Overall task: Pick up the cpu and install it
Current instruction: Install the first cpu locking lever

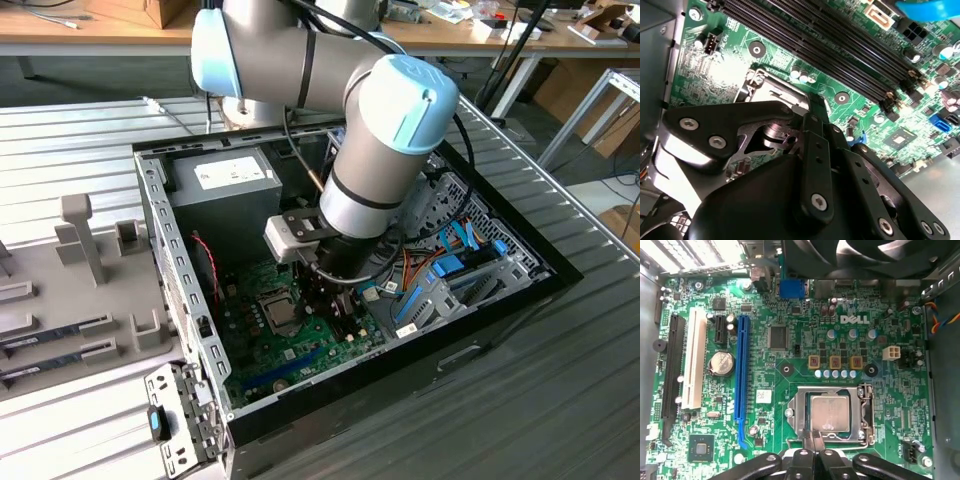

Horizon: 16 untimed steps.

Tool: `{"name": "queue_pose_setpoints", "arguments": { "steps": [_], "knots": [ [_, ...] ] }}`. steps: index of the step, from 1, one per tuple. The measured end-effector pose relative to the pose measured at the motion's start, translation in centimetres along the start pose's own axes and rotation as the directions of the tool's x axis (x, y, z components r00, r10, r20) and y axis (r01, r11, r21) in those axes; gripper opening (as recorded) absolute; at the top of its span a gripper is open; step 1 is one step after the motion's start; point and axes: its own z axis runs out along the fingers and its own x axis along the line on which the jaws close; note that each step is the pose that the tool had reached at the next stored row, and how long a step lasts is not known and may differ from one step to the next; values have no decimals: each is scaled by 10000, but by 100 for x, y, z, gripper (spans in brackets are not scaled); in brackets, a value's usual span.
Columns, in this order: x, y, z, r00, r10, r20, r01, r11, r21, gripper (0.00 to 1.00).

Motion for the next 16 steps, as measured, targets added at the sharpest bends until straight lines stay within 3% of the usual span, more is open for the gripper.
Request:
{"name": "queue_pose_setpoints", "arguments": {
  "steps": [4, 10, 12, 14, 16],
  "knots": [
    [26, -43, 3, 10000, 0, 0, 0, 10000, -11, 11],
    [37, -115, 66, 10000, -4, 20, 4, 10000, -41, 11],
    [42, -116, 65, 10000, -10, 72, 11, 10000, -36, 11],
    [42, -113, 31, 9999, -16, 123, 16, 10000, -29, 11],
    [45, -105, -41, 9999, -18, 141, 19, 10000, -33, 11]
  ]
}}
